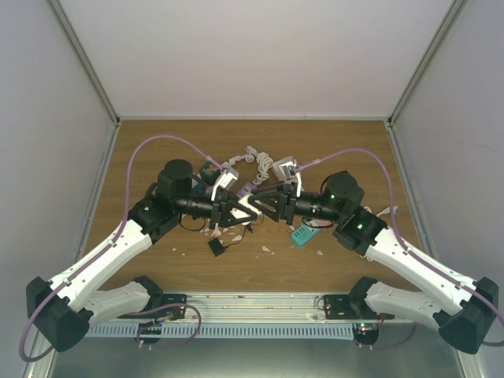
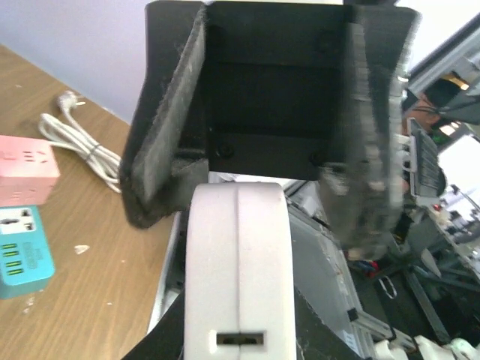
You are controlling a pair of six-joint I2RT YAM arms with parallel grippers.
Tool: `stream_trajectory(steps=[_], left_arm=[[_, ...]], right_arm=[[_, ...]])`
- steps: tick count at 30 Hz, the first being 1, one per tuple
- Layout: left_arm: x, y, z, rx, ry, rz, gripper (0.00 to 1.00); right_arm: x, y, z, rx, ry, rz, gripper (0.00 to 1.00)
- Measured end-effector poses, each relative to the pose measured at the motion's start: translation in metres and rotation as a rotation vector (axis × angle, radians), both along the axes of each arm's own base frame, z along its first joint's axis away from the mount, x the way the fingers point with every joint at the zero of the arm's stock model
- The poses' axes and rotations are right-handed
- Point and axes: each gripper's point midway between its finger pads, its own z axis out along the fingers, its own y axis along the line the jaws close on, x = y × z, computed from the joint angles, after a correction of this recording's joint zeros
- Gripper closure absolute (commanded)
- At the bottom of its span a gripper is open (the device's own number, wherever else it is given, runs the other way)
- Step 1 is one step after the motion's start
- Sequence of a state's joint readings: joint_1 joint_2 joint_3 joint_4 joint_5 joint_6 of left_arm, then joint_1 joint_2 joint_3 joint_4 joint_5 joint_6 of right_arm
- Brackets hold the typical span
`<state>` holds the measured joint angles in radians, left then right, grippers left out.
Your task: Insert the plug
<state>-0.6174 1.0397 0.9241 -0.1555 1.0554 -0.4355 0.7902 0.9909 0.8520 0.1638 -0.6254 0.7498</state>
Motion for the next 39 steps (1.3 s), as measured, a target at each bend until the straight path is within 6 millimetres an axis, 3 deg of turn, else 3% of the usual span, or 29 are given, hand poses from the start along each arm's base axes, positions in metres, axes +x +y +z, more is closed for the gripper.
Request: stream_trajectory(steps=[3,7,14,22,26,29,33,39], left_arm=[[0.011,-0.001,-0.006,0.026,-0.002,0.058,1.00],[0.035,-0.005,-0.026,0.094,0.002,0.168,1.00],[0.068,-0.033,-0.074,0.285,-0.015,0.306,1.00],[0.072,-0.088,-0.103,0.412,-0.118,0.316,1.00],[0.070,-0.114,-0.123,0.460,-0.144,0.287,1.00],[0.071,-0.133,-0.137,0.493,-0.167,0.266,1.00],[0.073,-0.145,-0.148,0.517,-0.189,0.255,1.00],[0.079,-0.149,-0.147,0.524,-0.221,0.260,1.00]], right_arm=[[0.007,-0.005,-0.005,-0.027,0.007,-0.059,0.30],[0.020,-0.024,-0.009,-0.073,0.012,-0.208,0.28],[0.073,-0.092,-0.036,-0.274,0.103,-0.680,0.27],[0.123,-0.210,-0.108,-0.538,0.267,-1.156,0.29],[0.130,-0.262,-0.171,-0.633,0.439,-1.269,0.34],[0.125,-0.288,-0.219,-0.640,0.597,-1.285,0.36],[0.121,-0.298,-0.260,-0.628,0.739,-1.254,0.39],[0.129,-0.285,-0.281,-0.564,0.808,-1.153,0.42]])
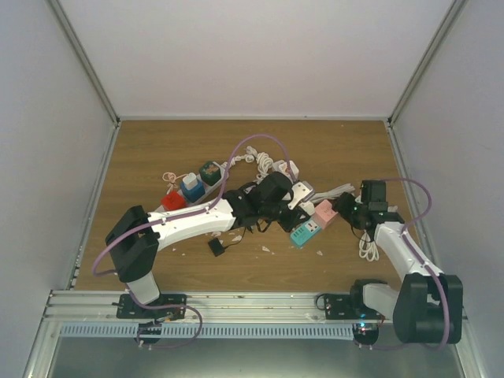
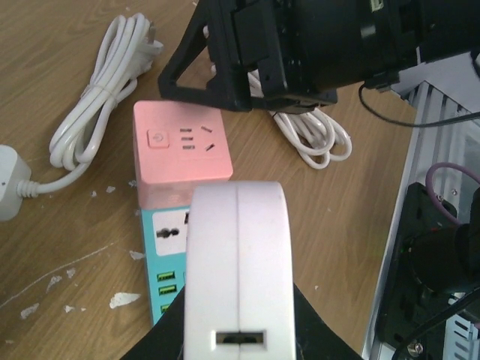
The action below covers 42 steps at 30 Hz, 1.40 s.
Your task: Insert the plug
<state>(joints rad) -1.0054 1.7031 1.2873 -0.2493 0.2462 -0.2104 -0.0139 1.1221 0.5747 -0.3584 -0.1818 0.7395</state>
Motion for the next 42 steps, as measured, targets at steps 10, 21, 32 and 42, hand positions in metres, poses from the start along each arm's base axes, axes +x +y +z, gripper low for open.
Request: stream_trajectory(steps=[10,21,32,42], left_arm=[[0.008,-0.012,-0.011,0.012,-0.010,-0.009,1.00],[0.020,-0.042,-0.024,0.023,-0.035,-0.031,1.00],[0.031,-0.051,-0.038,0.087,-0.070,-0.033,1.00],[0.037,-0.054,-0.048,0.125,-0.070,-0.018,1.00]], right_arm=[[-0.006,0.030,-0.004,0.196,-0.036,0.059,0.48],[-0.015,0.024,0.000,0.157,-0.017,0.043,0.32],[-0.008,-0.012,0.069,-0.025,-0.171,-0.074,0.28],[-0.020,-0.019,0.063,-0.057,-0.130,-0.098,0.28]])
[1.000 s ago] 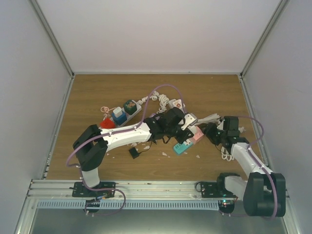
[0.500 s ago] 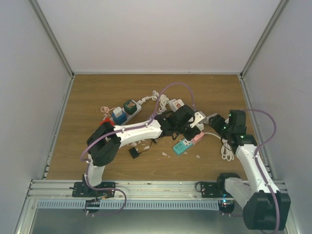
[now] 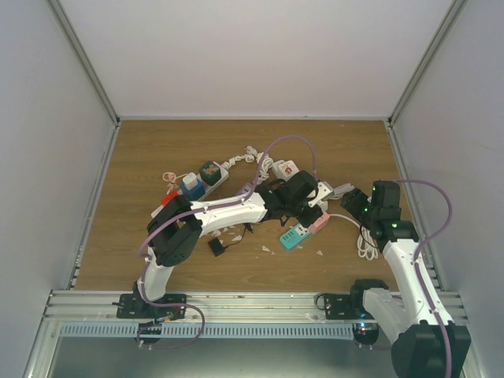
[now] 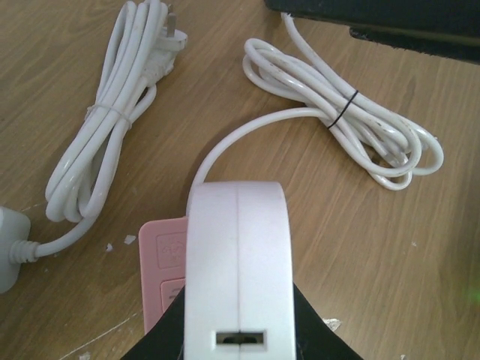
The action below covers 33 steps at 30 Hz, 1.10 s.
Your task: Insert the plug
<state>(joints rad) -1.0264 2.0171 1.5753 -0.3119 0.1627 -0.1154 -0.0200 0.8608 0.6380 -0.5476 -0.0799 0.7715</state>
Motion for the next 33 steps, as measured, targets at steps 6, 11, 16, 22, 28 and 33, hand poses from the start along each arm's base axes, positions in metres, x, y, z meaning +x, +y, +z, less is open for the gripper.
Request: stream_trajectory(steps=[6,11,16,22,28,33], left_arm=[[0.003,0.002,-0.001,0.025,-0.017,0.022,1.00],[0.003,-0.001,-0.002,0.044,-0.036,0.022,1.00],[0.004,-0.005,-0.005,0.057,-0.042,0.023,1.00],[0.005,-0.005,-0.006,0.068,-0.054,0.031,1.00],[0.004,-0.007,-0.007,0.091,-0.069,0.038,1.00],[0.005,-0.016,-0.009,0.115,-0.093,0.052,1.00]], right_arm=[[0.000,0.002,0.000,0.007,0.000,0.007,0.28],[0.000,0.002,0.000,0.007,-0.001,0.007,0.27],[-0.001,0.002,0.000,0.007,-0.001,0.007,0.27],[-0.003,0.001,0.000,0.004,0.000,0.005,0.27],[-0.003,0.000,0.001,0.001,-0.003,0.002,0.27],[-0.004,-0.001,0.001,-0.004,-0.002,-0.003,0.27]])
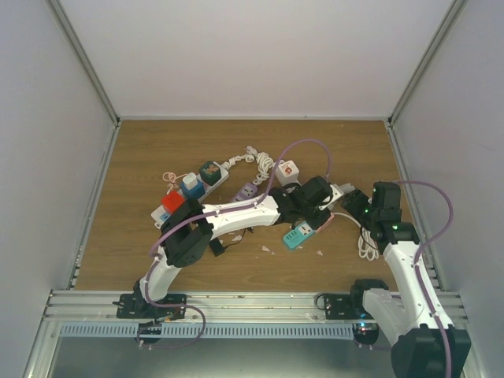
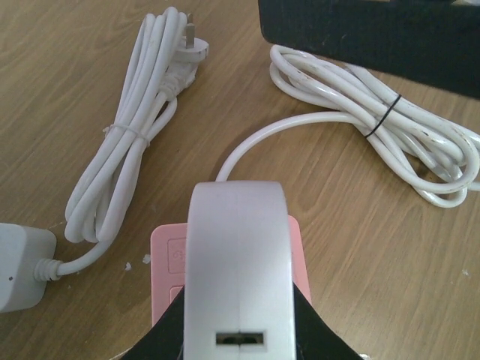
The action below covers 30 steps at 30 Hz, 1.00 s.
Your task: Insert the plug
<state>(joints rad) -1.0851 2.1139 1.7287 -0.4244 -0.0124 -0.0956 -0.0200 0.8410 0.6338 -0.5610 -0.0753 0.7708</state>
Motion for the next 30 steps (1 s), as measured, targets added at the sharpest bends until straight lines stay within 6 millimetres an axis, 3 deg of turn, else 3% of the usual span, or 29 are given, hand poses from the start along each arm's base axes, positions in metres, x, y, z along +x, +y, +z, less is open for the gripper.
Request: stream_trajectory(steps=[26,30], left_arm=[[0.000,0.001,-0.004,0.110,-0.012,0.010,1.00],[-0.001,0.007,-0.013,0.155,-0.001,0.004,1.00]], right_arm=[[-0.005,-0.006,-0.002,-0.037,0.015,-0.016,0.27],[-0.006,-0.010,-0.003,-0.055,0.022,-0.024,0.27]])
